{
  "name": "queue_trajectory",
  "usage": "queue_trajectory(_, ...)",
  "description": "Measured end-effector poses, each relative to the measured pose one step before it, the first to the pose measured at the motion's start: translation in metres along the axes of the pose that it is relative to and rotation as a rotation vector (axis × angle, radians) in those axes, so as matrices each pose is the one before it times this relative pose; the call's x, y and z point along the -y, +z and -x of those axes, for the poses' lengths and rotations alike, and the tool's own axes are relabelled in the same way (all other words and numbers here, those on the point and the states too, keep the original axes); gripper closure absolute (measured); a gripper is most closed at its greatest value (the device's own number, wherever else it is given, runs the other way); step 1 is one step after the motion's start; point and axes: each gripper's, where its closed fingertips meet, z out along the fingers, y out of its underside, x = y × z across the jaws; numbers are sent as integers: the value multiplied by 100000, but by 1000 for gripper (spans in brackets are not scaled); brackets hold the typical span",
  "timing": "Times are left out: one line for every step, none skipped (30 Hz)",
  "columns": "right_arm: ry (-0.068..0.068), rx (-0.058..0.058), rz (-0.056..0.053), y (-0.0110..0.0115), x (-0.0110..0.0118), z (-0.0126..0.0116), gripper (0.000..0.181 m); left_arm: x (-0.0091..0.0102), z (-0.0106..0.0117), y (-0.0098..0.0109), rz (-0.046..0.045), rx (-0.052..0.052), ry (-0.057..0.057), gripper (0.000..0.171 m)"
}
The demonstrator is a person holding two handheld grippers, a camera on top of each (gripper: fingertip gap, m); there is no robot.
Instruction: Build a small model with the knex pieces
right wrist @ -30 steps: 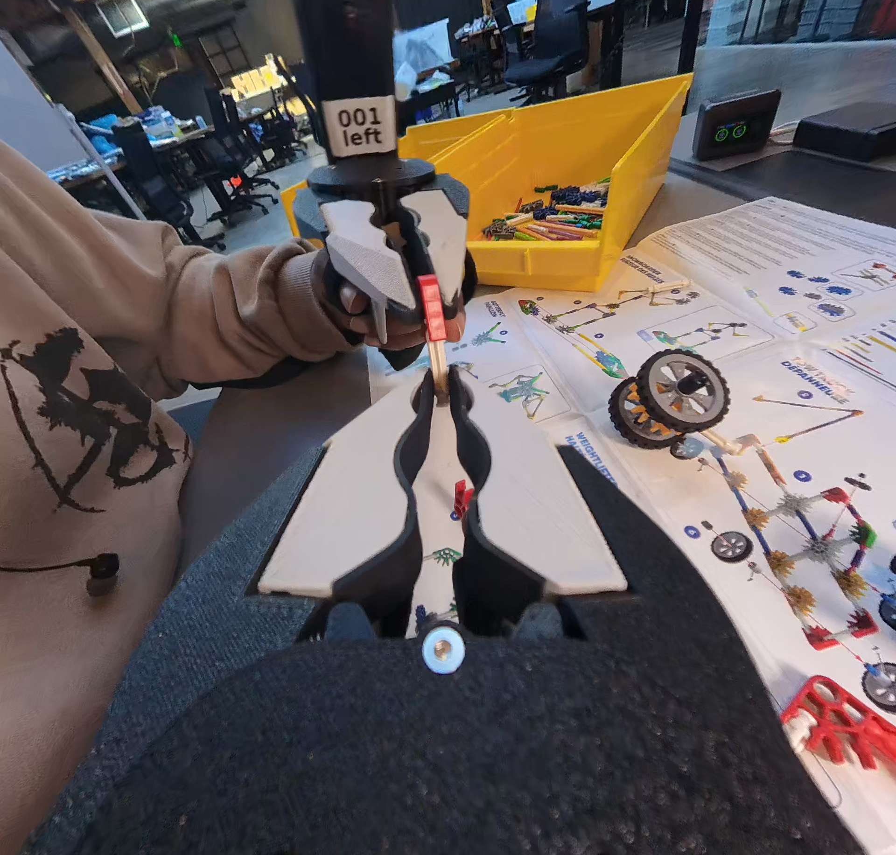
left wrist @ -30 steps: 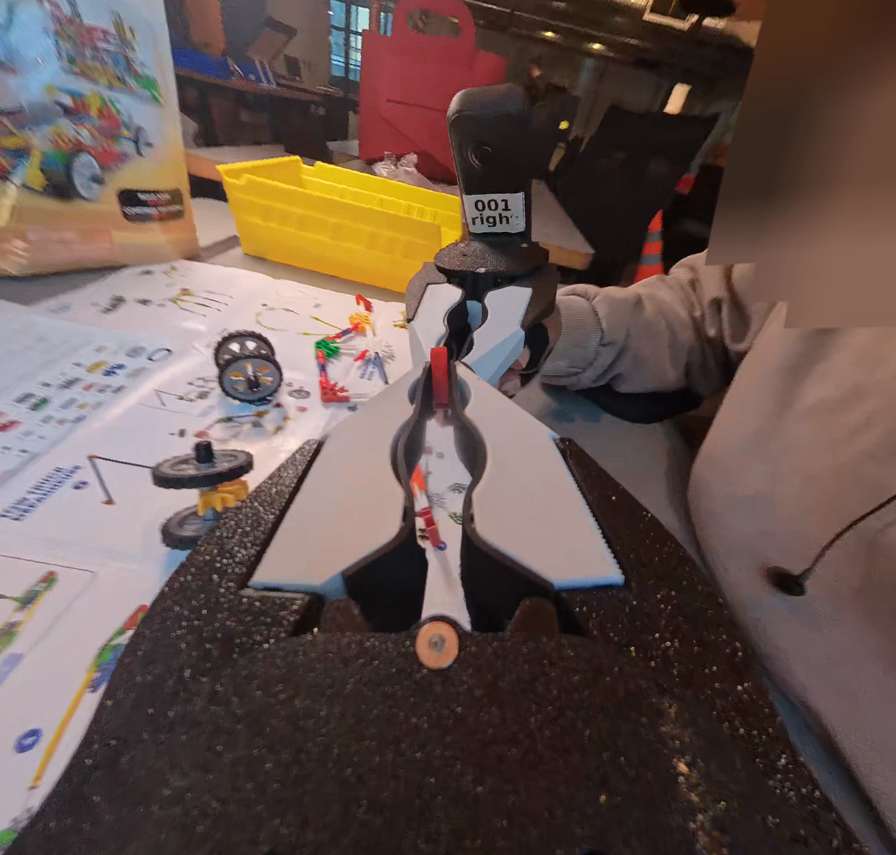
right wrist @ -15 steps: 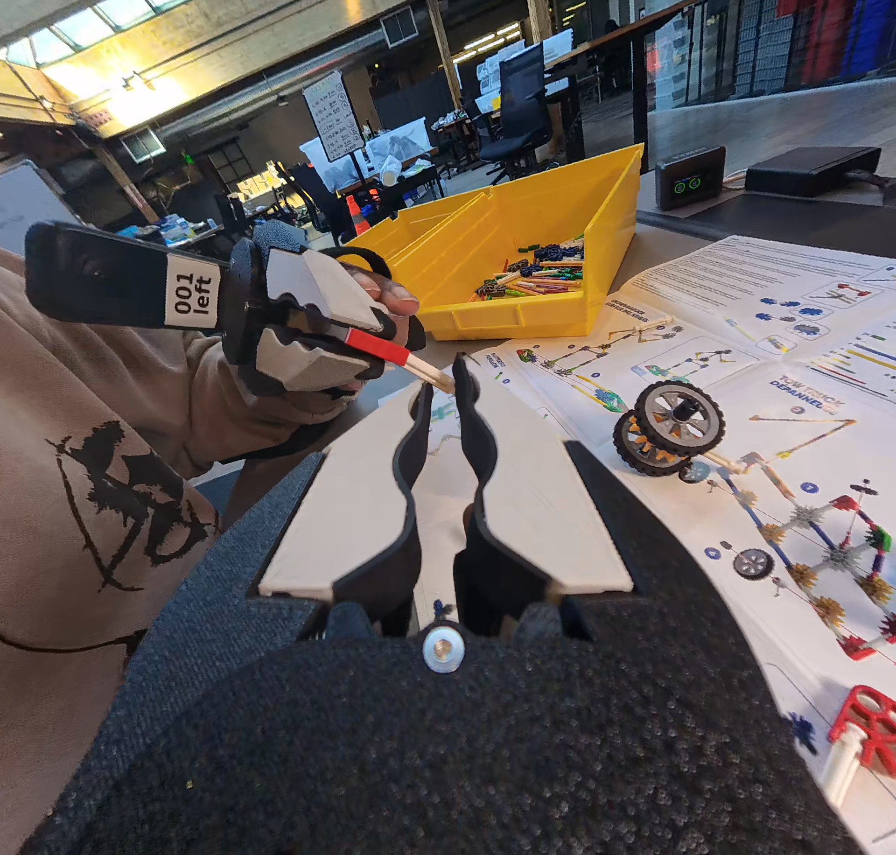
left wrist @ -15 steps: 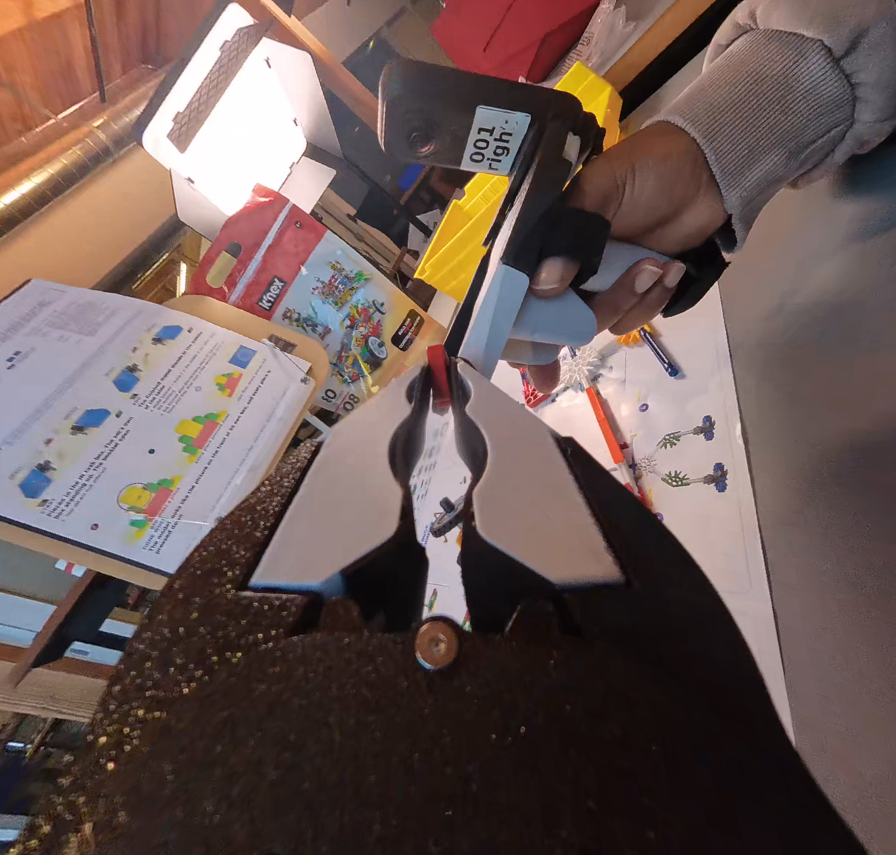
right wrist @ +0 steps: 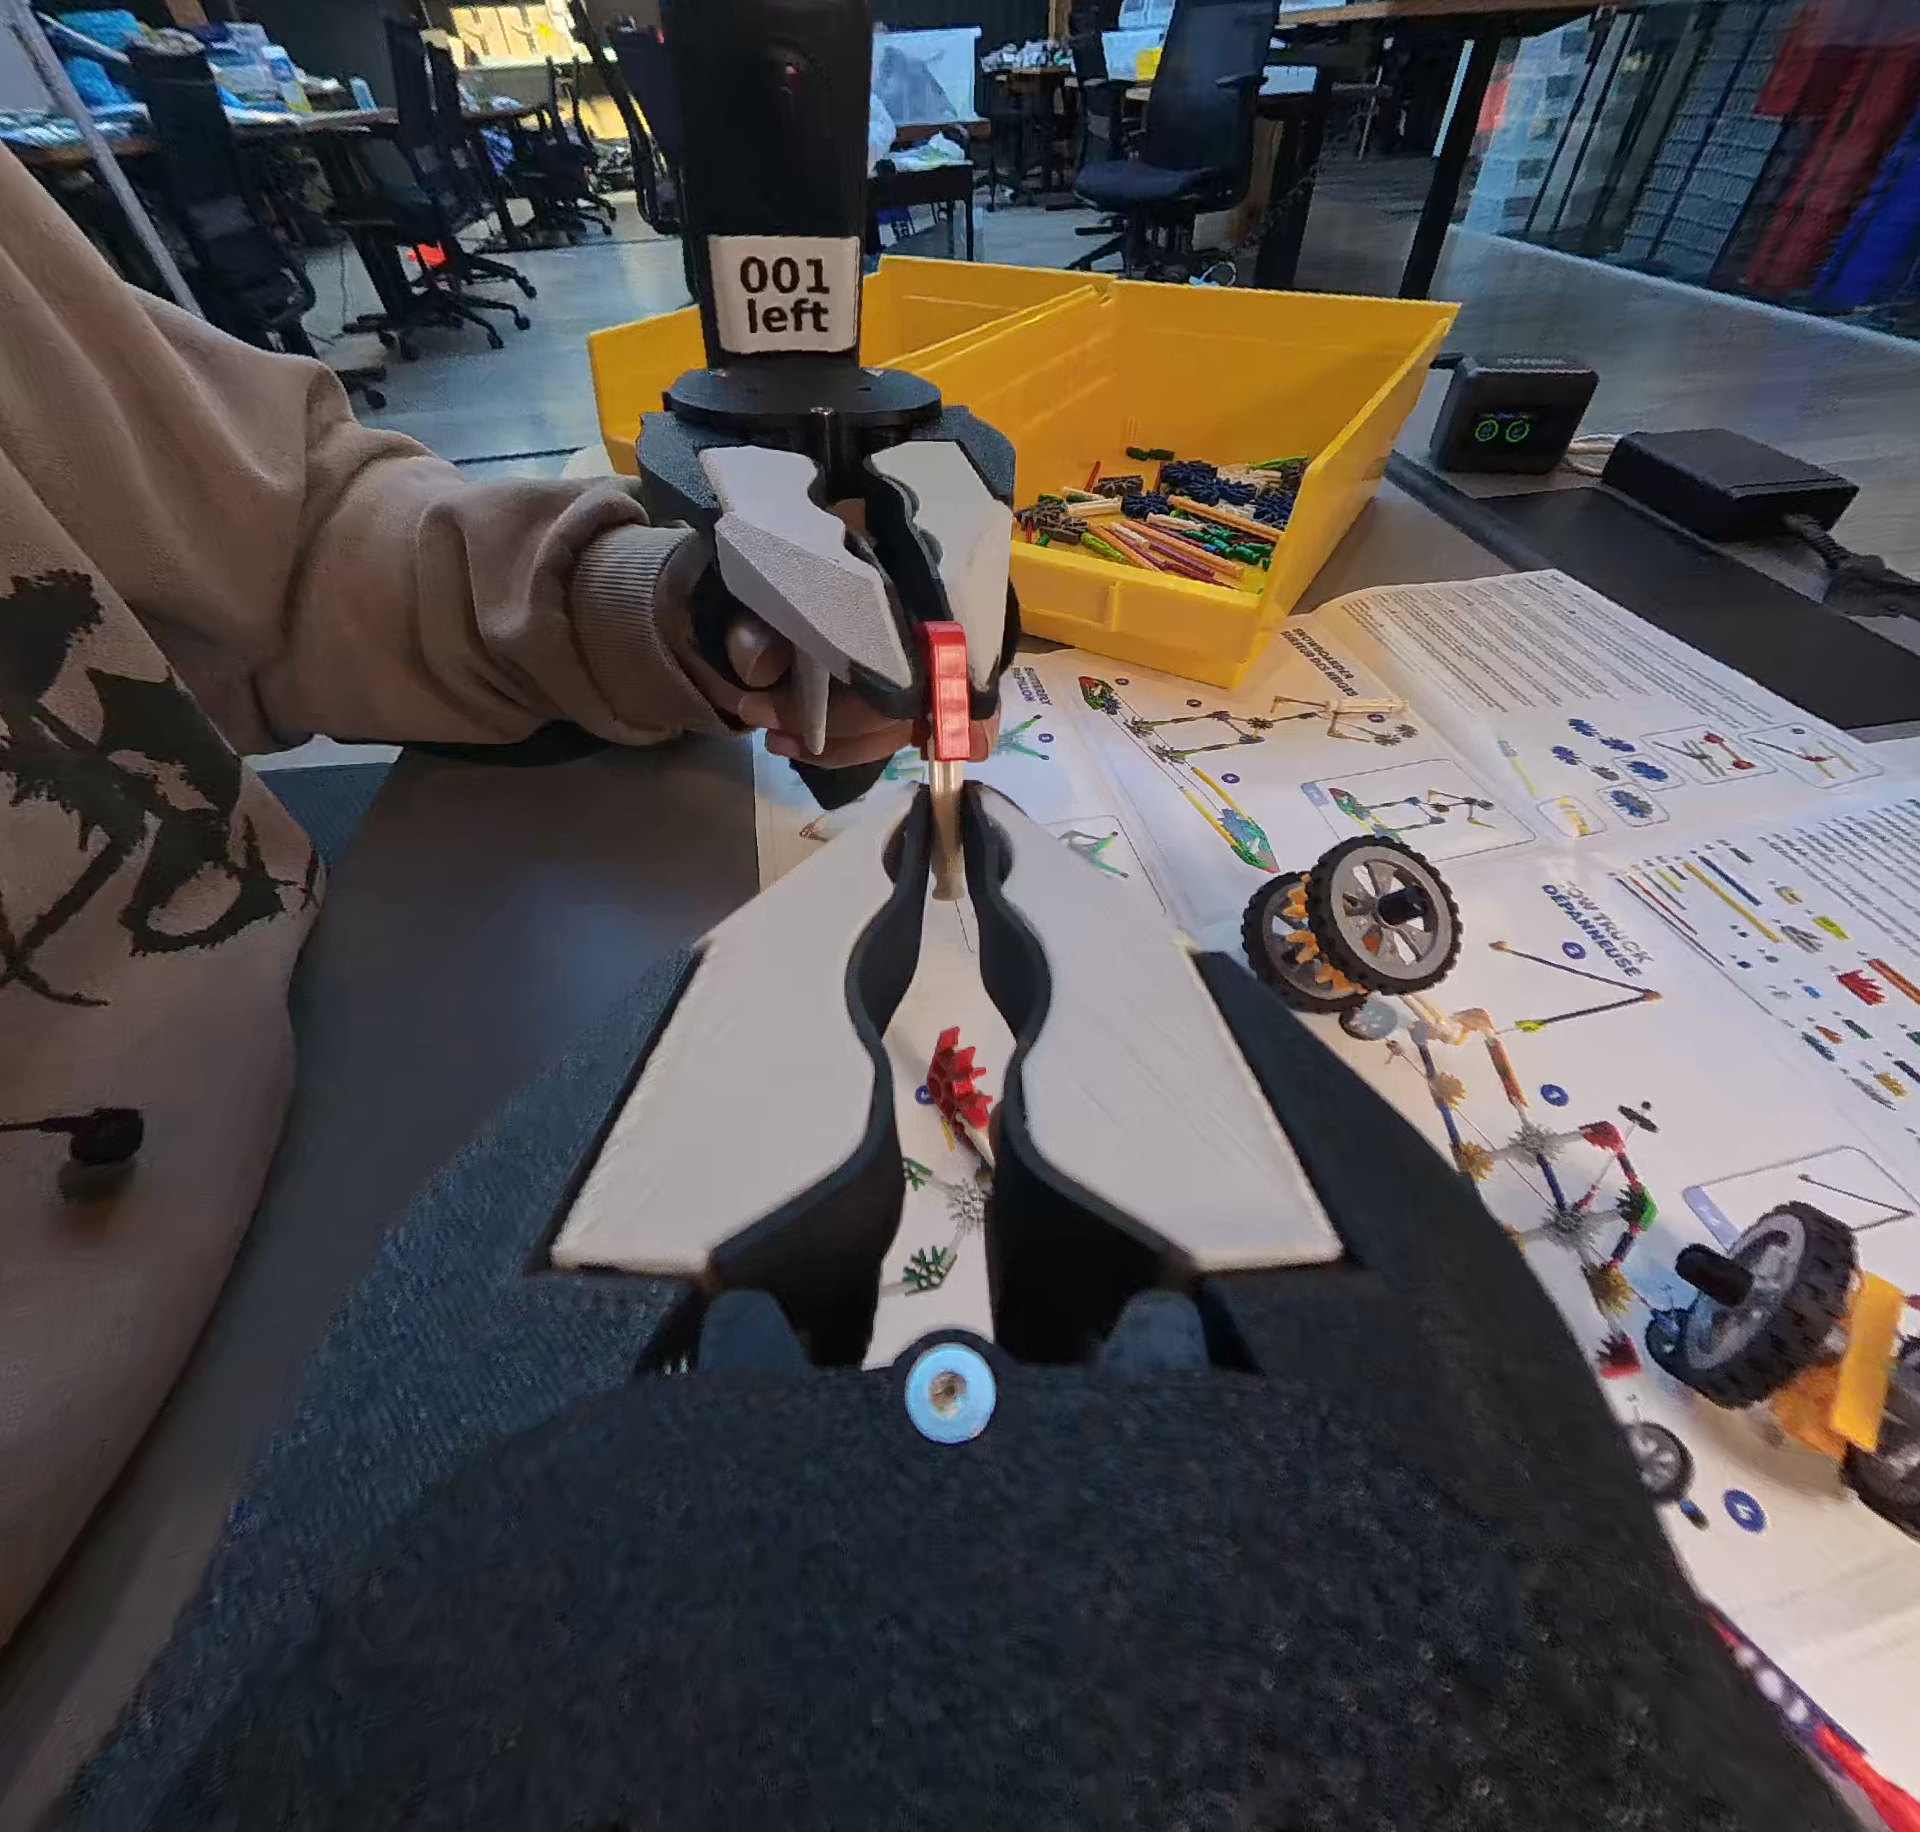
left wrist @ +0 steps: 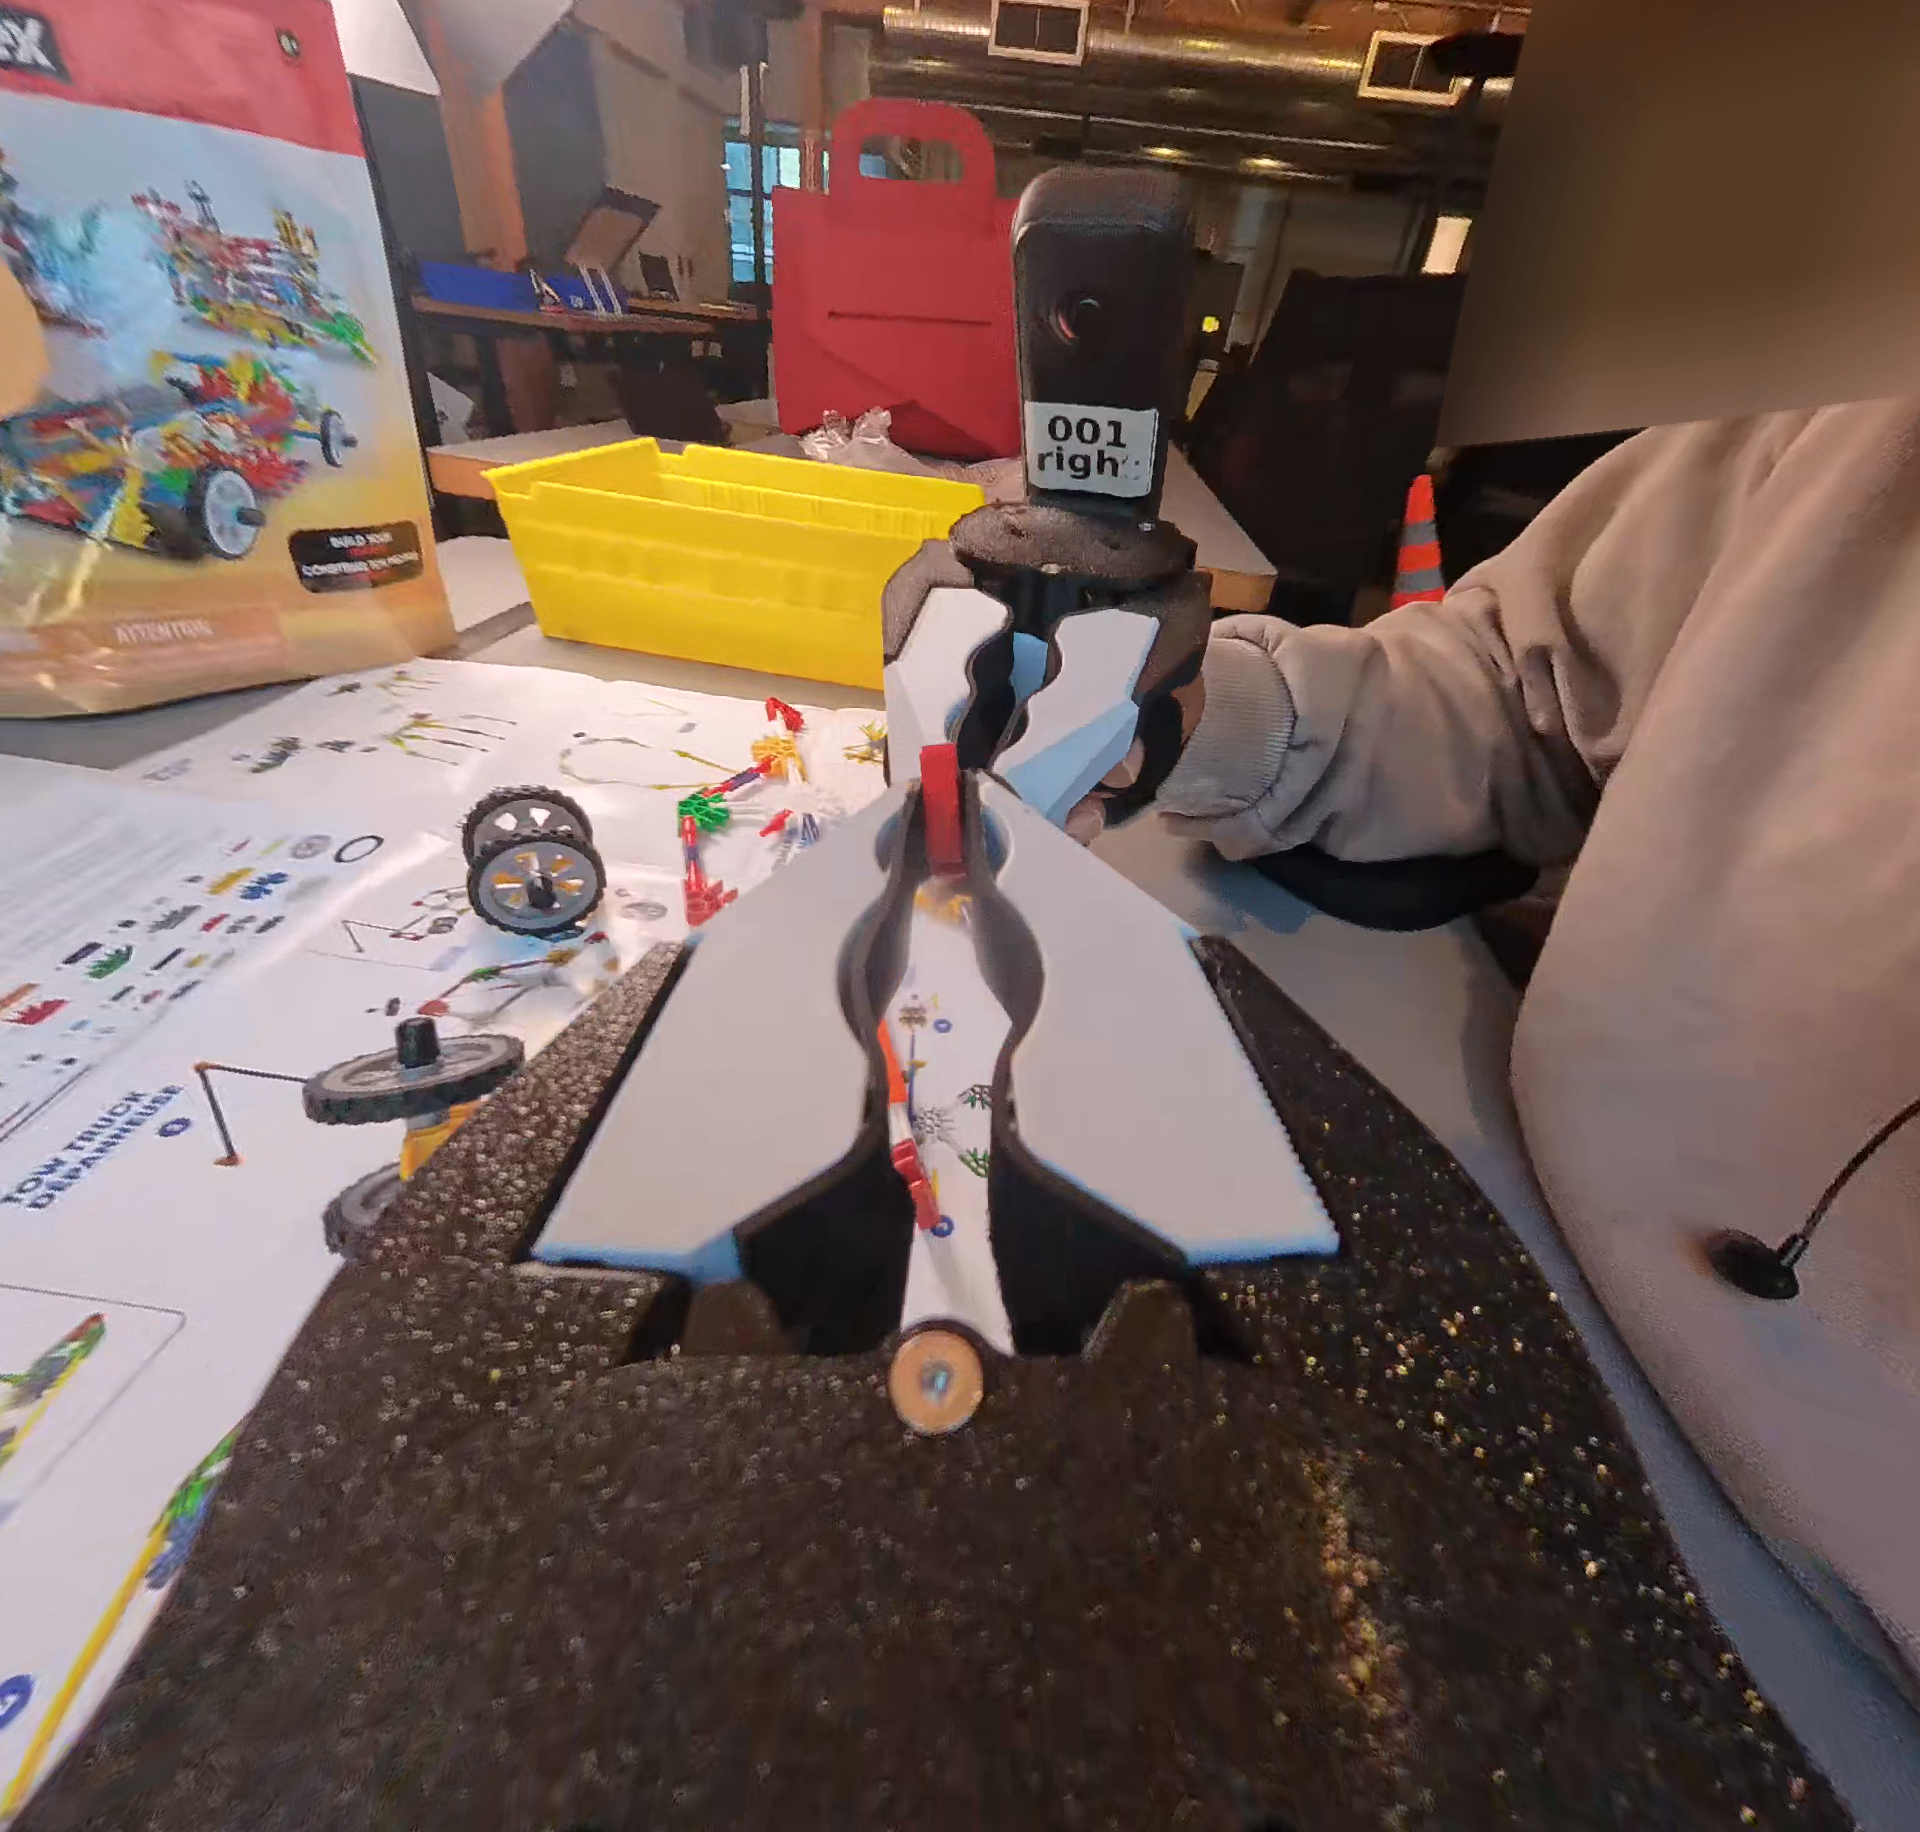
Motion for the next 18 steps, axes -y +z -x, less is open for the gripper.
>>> queue_trajectory(-1166,-253,2058,-141,-242,-141,178,-317,69,78,1591,-137,-779,167)
queue_trajectory(-1977,-1040,1557,-129,-180,-190,178,-329,123,43,2355,480,364,166)
queue_trajectory(-1424,-643,1108,-156,-101,-145,178,-343,76,3,2898,207,835,166)
queue_trajectory(-936,-63,1719,-161,-187,-91,179,-427,-2,-36,3823,-591,483,165)
queue_trajectory(-1202,-557,2201,-151,-271,-137,179,-504,32,-82,4534,-841,-65,165)
queue_trajectory(-1830,114,3978,-71,-511,-2,179,-392,4,-130,3566,-824,138,165)
queue_trajectory(-2322,763,4495,26,-590,188,179,-114,-80,-102,1382,-1000,-254,164)
queue_trajectory(-1492,-263,2292,86,-286,99,179,-66,-61,-7,934,-1012,-1630,161)
queue_trajectory(18,939,506,138,-40,247,179,-236,33,117,1745,-589,-2438,158)
queue_trajectory(839,1875,-49,148,41,336,179,-278,-134,167,1469,-1627,-2079,159)
queue_trajectory(286,533,-310,104,39,139,179,-168,-322,149,164,-2679,-2329,165)
queue_trajectory(194,178,-531,30,60,32,179,-82,-95,124,-480,-1599,-3291,166)
queue_trajectory(1025,42,-1676,-124,211,-81,179,128,82,21,-1568,-1374,-4443,167)
queue_trajectory(2961,2519,-4569,-297,662,135,179,451,-227,-99,-3470,-4394,-6534,168)
queue_trajectory(3937,4973,-6784,-378,1046,455,178,740,-565,-161,-5198,-7369,-8795,168)
queue_trajectory(1675,4032,-5409,-276,847,473,178,612,-572,-33,-4745,-7197,-8707,168)
queue_trajectory(8,2041,-2377,-143,341,274,178,268,-377,54,-3217,-5316,-6138,168)
queue_trajectory(367,2341,-2685,-93,328,334,177,142,-369,62,-2862,-5043,-5132,168)
